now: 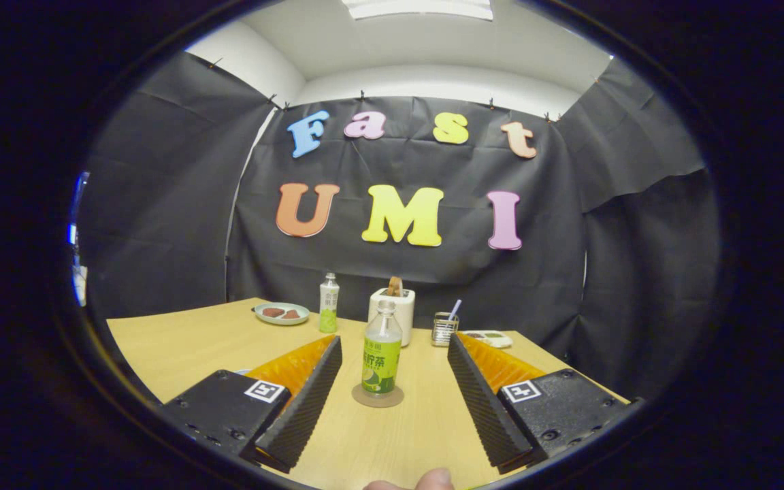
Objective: Take the bottle from table, then pour the juice into the cup, finally place the bottle on the coaster
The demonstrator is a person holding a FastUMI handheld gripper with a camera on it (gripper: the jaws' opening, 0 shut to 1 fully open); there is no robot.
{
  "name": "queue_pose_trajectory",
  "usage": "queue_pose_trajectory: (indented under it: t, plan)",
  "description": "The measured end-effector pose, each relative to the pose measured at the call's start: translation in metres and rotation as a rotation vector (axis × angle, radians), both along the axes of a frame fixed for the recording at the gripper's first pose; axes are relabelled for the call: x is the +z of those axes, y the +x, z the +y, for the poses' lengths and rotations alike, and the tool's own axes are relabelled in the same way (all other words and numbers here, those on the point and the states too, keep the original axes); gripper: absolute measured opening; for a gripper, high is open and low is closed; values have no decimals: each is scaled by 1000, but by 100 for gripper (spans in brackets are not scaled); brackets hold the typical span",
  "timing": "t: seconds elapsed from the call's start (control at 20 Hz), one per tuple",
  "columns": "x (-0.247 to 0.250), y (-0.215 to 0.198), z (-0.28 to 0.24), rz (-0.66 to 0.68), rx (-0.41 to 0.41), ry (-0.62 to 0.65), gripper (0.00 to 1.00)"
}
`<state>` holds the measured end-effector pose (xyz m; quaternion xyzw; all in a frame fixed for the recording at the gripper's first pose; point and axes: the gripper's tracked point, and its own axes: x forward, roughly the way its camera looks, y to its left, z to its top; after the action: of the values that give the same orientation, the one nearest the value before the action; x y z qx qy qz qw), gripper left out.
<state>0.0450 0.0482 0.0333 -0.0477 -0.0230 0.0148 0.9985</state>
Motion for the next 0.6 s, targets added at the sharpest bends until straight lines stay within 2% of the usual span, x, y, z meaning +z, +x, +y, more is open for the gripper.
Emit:
queue_pose_trajectory:
  t: [0.2,0.35,0.6]
  plan:
    - [-9,-33,21,-34,10,37,100]
    - [5,-49,31,-85,3,0,100]
    - [2,-58,38,-84,6,8,100]
